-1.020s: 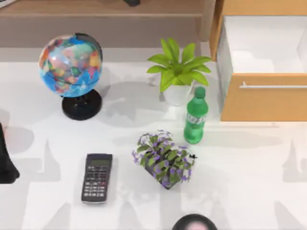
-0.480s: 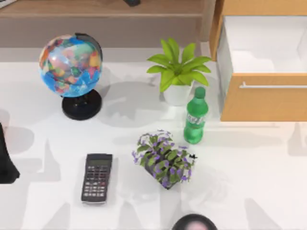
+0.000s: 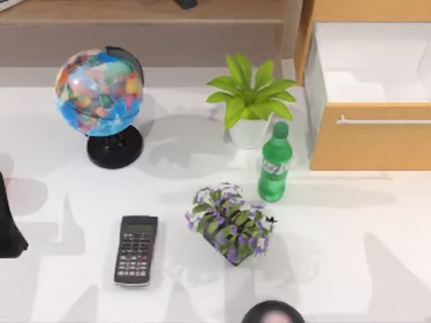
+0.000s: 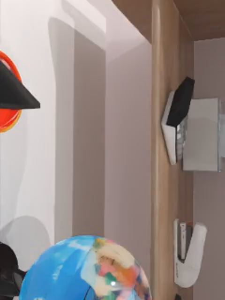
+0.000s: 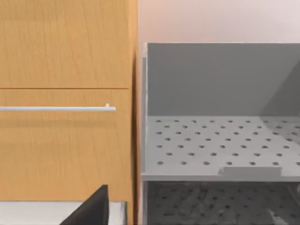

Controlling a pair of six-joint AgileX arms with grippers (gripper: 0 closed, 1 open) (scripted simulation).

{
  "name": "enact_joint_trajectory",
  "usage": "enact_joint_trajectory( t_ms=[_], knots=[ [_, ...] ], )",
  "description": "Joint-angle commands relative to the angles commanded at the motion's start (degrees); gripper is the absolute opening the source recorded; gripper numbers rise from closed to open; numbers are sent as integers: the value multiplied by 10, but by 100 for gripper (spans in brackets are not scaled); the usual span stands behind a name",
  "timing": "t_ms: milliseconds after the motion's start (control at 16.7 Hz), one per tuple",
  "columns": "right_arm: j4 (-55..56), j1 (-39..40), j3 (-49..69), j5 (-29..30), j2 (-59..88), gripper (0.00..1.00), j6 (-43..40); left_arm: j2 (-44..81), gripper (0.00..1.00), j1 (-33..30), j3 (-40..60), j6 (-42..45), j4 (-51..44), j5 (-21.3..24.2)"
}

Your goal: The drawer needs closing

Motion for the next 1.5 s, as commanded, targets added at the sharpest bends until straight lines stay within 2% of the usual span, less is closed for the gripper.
enact_joint_trajectory(
  t_ms=[180,480,720,1080,1500],
  knots=[
    [12,-27,28,-28,41,100,1,0,100,0,0,0,0,0],
    [11,-26,27,-27,41,100,1,0,100,0,0,0,0,0],
    [65,23,-5,1,69,100,-53,0,100,0,0,0,0,0],
    [261,185,-127,123,205,100,-264,0,100,0,0,0,0,0],
    [567,386,-230,335,425,100,-594,0,100,0,0,0,0,0]
  ],
)
